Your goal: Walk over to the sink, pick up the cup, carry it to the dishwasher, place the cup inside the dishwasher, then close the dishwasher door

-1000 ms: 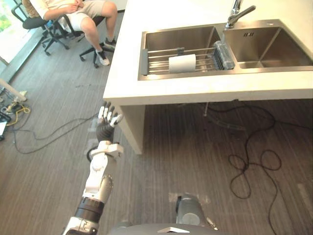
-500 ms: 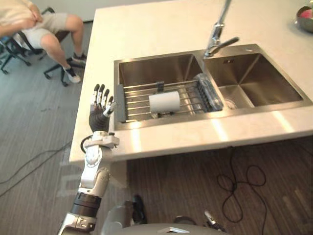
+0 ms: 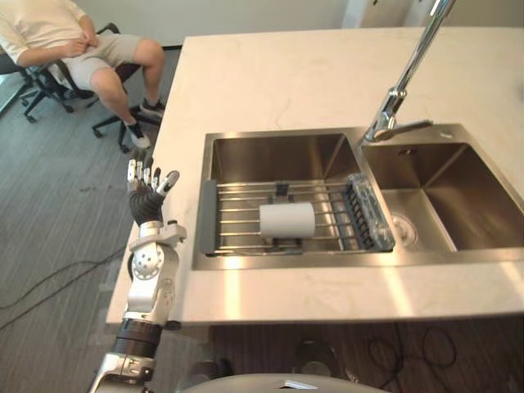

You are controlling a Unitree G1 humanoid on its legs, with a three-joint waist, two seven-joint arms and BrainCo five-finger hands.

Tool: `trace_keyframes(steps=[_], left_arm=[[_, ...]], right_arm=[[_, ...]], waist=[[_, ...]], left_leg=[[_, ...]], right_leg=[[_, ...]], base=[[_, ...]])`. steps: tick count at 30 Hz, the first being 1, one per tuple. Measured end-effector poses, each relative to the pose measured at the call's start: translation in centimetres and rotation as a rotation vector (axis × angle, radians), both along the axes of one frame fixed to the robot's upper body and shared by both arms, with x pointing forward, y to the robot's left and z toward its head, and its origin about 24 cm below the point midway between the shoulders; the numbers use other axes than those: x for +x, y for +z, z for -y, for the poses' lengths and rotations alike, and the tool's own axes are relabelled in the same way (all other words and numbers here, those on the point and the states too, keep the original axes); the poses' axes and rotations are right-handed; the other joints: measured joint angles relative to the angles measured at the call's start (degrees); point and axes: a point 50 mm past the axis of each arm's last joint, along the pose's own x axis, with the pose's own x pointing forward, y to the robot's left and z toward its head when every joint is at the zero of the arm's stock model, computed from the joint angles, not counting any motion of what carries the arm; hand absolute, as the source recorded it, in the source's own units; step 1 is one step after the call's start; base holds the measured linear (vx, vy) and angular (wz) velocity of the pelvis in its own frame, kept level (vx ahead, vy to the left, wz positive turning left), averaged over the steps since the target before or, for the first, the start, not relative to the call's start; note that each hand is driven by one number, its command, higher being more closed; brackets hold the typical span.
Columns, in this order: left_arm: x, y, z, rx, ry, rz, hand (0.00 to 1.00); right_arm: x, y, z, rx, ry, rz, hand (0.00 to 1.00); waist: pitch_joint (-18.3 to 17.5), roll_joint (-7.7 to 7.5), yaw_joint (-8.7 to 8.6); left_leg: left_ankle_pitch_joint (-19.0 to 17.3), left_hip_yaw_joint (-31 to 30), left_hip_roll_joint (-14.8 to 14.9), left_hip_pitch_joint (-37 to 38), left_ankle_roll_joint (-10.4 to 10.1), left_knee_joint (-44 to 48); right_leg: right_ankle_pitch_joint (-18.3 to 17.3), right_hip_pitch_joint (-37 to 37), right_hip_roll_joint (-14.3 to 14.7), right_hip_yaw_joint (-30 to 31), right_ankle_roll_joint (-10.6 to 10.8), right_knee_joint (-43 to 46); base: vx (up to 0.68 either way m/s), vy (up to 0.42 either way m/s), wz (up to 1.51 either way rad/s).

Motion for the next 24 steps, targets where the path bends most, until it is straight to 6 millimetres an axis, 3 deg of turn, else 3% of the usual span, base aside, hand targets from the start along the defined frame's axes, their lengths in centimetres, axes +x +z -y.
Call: trace_keyframes(steps=[1, 3, 6, 10, 15, 17, 20, 24], left_arm=[[-0.2, -0.3, 0.4, -0.015, -0.009, -0.006, 0.00], [-0.2, -0.3, 0.4, -0.011, -0.022, 0.004, 0.00], [-0.3, 0.3, 0.2, 0.001, -0.048, 0.042, 0.00], [-0.4, 1.5, 0.5, 0.023, -0.093, 0.104, 0.00], [-0.6, 2.5, 1.1, 0.224, -0.192, 0.146, 0.00], [-1.0, 3.5, 2.8, 0.394, -0.284, 0.202, 0.00], [-1.1, 3.3, 5.5, 0.614, -0.439, 0.207, 0.00], [-1.1, 3.1, 6.8, 0.759, -0.525, 0.175, 0.00]], right_arm=[[0.0, 0.1, 0.5, -0.015, -0.006, 0.003, 0.00], [1.0, 0.4, 1.5, -0.041, -0.001, 0.025, 0.00], [2.9, 0.9, 2.8, -0.071, 0.012, 0.068, 0.00], [3.5, 1.2, 3.7, -0.088, 0.011, 0.081, 0.00], [3.4, 0.8, 2.3, -0.035, -0.002, 0.071, 0.00], [3.5, 0.8, 2.2, -0.028, -0.014, 0.079, 0.00], [3.7, 0.9, 2.3, -0.030, -0.018, 0.085, 0.00], [3.6, 0.9, 2.6, -0.037, -0.021, 0.083, 0.00]], waist=[[-0.6, 1.84, 0.54], [-1.5, 3.99, 0.79], [-1.4, 4.60, 0.55], [-1.5, 4.88, 0.32], [-0.9, 3.83, 0.34], [-0.9, 4.25, 0.11], [-0.9, 4.72, -0.61], [-0.6, 5.36, -2.45]], left_leg=[[0.5, -1.2, 2.6, -0.1, -1.3, -0.9], [2.6, -1.7, 4.8, 1.2, -2.2, -5.1], [5.4, -1.7, 6.7, 4.9, -2.5, -10.5], [6.0, -2.3, 6.2, 4.9, -3.0, -11.9], [6.6, -2.7, 4.0, 3.9, -2.4, -12.1], [7.1, -2.1, 3.2, 4.1, -2.0, -13.1], [7.2, -1.5, 3.1, 5.1, -2.1, -14.0], [7.2, -1.4, 3.1, 5.1, -2.1, -14.2]], right_leg=[[1.0, 0.9, 2.8, -1.5, -1.5, -2.9], [2.7, 1.8, 6.1, -1.6, -2.9, -6.7], [5.3, 5.0, 9.2, -1.8, -4.4, -12.4], [7.9, 6.8, 9.6, -2.3, -4.1, -16.9], [11.6, 9.1, 7.9, -3.0, -3.2, -23.0], [12.4, 9.0, 7.2, -2.9, -2.9, -24.0], [12.4, 9.0, 7.1, -2.3, -2.8, -24.0], [12.4, 8.9, 7.1, -2.3, -2.8, -24.2]], base=[[0.08, -0.278, 0.07], [0.10, -0.256, -0.12], [0.09, -0.201, -0.24], [0.00, -0.003, 0.04], [-0.03, 0.063, 0.10], [-0.02, 0.043, -0.05], [0.00, 0.012, -0.12], [0.00, 0.000, -0.02]])
